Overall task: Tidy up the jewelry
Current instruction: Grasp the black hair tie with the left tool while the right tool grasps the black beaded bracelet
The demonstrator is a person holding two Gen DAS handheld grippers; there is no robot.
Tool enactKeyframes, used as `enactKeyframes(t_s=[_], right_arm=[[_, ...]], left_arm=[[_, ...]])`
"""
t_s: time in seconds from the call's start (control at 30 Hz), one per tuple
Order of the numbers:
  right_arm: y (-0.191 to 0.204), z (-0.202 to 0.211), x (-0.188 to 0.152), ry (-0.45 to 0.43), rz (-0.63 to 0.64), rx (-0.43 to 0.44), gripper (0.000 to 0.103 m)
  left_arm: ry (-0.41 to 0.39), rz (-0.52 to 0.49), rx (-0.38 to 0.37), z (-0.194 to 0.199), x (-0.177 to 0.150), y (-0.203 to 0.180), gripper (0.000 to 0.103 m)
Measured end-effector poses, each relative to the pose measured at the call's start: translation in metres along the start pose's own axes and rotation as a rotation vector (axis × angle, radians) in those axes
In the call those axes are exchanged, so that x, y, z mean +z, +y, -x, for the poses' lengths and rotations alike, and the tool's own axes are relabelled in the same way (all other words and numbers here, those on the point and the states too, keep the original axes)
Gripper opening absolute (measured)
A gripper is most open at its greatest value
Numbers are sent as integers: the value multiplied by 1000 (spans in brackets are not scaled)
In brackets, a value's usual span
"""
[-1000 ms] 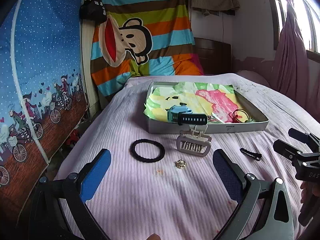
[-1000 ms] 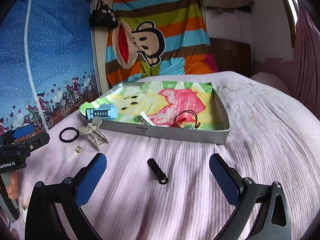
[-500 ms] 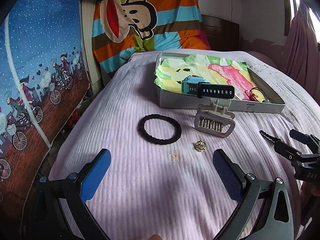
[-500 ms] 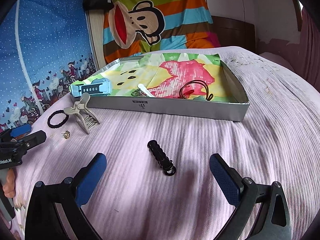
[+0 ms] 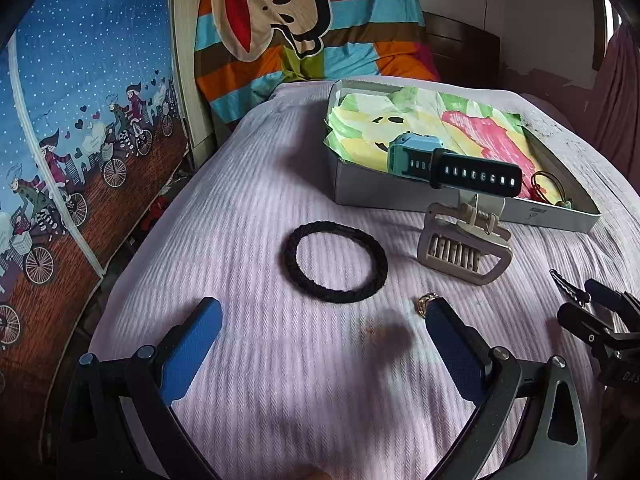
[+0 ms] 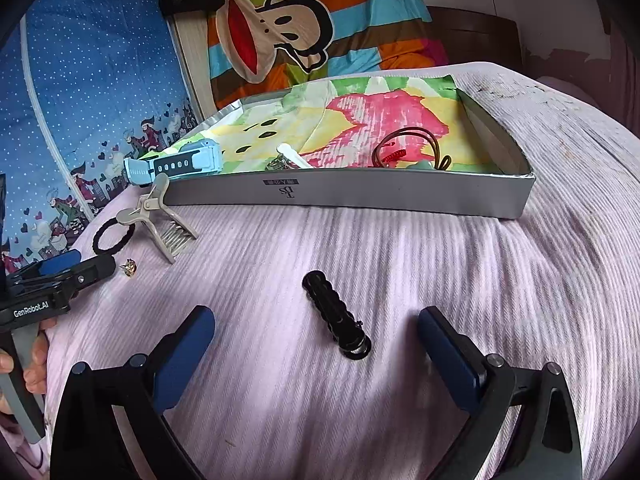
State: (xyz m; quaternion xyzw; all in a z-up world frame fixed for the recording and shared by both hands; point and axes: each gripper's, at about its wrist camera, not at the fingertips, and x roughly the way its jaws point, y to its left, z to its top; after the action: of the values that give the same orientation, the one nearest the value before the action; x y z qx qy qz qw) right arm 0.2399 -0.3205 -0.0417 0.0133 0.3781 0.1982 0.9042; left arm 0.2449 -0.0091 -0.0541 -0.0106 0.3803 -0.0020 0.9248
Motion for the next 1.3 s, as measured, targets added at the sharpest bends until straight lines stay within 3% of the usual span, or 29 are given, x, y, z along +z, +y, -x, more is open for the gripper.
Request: enactKeyframes(t_s=[0.33, 0.43, 0.5, 0.73, 0.97, 1.3], right_arm=[[14, -7, -1, 20, 20, 66, 93], [14, -8, -1, 24, 9, 83, 84], [13, -9, -2, 21, -10, 93, 78], [13, -9, -2, 17, -34, 105, 70], [16, -9, -3, 12, -24, 96, 55], [11, -9, -4, 8, -50, 81, 39]], left_arm=[[-14, 52, 4, -8, 11, 3, 97], [-17, 50, 11, -11, 14, 1, 87], [-16, 50, 12, -12, 15, 2, 74], [-24, 45, -11, -14, 13, 1, 50], [-30, 30, -25, -13, 8, -1, 27], [-63, 64, -98, -6, 0, 5, 10]])
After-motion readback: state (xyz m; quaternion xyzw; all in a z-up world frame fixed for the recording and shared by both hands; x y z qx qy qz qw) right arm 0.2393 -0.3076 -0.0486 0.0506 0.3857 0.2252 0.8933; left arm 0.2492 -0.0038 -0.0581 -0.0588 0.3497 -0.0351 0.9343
